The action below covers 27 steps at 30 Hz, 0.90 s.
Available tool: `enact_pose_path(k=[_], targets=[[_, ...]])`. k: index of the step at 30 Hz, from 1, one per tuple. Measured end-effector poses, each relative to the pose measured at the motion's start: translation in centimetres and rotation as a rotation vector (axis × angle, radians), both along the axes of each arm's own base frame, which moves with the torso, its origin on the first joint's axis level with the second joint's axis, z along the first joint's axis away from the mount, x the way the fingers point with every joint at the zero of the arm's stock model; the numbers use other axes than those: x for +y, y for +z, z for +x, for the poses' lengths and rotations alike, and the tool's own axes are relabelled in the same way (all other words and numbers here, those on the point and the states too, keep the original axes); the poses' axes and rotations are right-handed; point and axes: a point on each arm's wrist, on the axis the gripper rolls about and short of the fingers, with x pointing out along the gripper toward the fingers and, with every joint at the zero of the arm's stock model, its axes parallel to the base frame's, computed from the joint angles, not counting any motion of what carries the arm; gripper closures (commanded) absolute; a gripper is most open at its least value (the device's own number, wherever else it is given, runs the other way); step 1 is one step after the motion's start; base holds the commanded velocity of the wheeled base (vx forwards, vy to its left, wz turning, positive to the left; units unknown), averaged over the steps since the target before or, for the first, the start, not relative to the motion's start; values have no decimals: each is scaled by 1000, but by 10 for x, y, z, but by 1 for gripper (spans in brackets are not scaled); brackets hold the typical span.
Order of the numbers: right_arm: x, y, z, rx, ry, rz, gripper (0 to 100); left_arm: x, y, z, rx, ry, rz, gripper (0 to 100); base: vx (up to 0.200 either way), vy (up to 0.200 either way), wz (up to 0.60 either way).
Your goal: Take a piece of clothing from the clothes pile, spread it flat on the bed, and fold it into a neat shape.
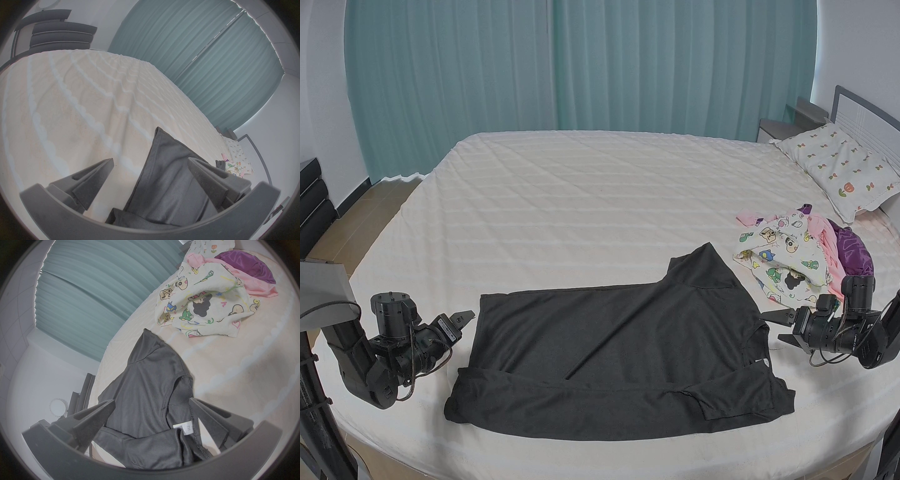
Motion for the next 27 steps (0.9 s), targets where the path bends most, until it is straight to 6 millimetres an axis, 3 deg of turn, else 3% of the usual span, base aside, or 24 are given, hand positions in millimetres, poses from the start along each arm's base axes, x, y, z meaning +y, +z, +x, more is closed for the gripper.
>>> enact_pose_path(k=[11,17,27], targets=[[0,0,0,0,1,0,0,-4,10,16,-68,-8,12,0,0,0,0],[1,0,0,2,3,0,0,-8,19,47,-135,-31,55,0,0,0,0],[1,-1,-1,7,8,2,0,-13,-3,93,-125,-90,184,0,0,0,0]])
